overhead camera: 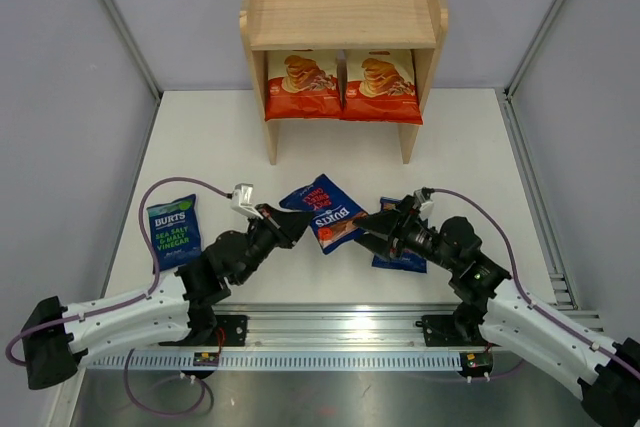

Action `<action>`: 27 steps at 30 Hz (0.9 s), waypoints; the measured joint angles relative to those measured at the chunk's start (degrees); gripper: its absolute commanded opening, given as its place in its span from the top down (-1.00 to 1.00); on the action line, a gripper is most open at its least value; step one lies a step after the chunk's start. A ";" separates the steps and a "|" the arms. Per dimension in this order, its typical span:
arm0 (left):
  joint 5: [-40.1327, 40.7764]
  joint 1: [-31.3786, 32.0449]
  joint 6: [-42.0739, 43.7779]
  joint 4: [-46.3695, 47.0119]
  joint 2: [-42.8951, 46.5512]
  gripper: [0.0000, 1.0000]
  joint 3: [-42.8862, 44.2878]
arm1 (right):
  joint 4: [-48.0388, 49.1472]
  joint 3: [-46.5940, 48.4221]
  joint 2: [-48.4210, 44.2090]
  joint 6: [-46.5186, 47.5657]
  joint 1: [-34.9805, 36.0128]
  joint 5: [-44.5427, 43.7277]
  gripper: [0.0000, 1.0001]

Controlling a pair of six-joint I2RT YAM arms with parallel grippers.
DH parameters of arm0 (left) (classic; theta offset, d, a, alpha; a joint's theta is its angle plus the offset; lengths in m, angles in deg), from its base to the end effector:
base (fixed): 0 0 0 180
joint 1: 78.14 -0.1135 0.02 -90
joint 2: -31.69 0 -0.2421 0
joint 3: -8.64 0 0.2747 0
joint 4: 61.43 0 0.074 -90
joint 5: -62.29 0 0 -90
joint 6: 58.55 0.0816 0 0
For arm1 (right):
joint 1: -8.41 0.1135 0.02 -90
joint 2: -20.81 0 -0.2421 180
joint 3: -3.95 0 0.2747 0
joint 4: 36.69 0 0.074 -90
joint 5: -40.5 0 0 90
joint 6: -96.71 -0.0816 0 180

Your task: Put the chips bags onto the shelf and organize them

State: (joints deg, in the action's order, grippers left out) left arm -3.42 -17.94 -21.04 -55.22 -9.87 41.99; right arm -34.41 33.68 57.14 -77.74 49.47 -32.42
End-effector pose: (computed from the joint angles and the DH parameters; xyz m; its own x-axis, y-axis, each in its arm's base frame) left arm 0.1579 -0.2081 0.2297 -0.4759 -0.6239 -0.6199 0.3434 0.5171 -0.7840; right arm 0.1723 0.1819 0.2139 -0.8502 0.5211 -0.0744 -0.0256 0.1003 0.9946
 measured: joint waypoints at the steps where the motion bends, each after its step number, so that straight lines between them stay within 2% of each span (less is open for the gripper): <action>1: 0.55 0.79 0.46 1.22 0.00 1.00 -0.35 | 0.55 0.59 0.70 -0.20 0.63 -1.70 -0.61; 7: 3.19 3.85 3.10 7.74 0.83 1.00 -2.45 | 1.33 5.46 8.39 -0.22 4.26 -7.30 -0.57; 11: 3.82 4.72 4.63 10.29 0.98 1.00 -2.91 | 2.45 7.34 13.27 -0.20 6.75 -9.84 -0.41; 12: 3.80 4.85 4.96 11.02 0.96 1.00 -2.91 | 2.45 7.41 13.86 -0.17 7.30 -10.71 -0.24; 14: 3.76 5.18 5.46 12.46 0.94 1.00 -2.95 | 2.47 7.43 14.21 0.35 7.76 -12.22 -0.09; 15: 3.69 5.42 5.73 13.31 0.87 1.00 -3.13 | 2.51 7.45 14.19 0.48 7.82 -13.05 0.14; 18: 3.28 6.10 6.34 15.30 0.24 1.00 -3.91 | 3.08 8.11 13.97 2.27 7.98 -15.26 0.33; 19: 3.06 6.29 6.60 15.96 0.15 1.00 -4.31 | 3.21 8.33 13.81 3.04 8.02 -16.04 0.48; 22: 2.64 6.58 7.26 17.64 0.17 1.00 -5.29 | 3.56 8.76 13.27 6.08 8.15 -17.20 0.59; 23: 2.51 6.60 7.39 17.86 0.22 0.91 -5.46 | 3.76 8.83 13.00 7.06 8.31 -17.49 0.59; 24: 2.51 6.60 7.52 17.90 0.33 0.63 -5.57 | 4.00 8.85 12.72 8.15 8.41 -17.70 0.60; 26: 2.47 6.69 8.02 17.73 1.18 0.42 -6.14 | 4.37 8.98 12.24 10.51 8.44 -18.49 0.71; 27: 2.49 6.80 8.00 17.38 2.14 0.19 -6.60 | 4.48 9.05 12.02 11.72 8.44 -19.30 0.74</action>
State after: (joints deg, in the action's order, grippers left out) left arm -0.93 -11.14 -13.04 -37.84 -7.73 35.39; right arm -29.93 42.72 69.16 -66.02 57.91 -51.72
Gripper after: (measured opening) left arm 0.264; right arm 0.164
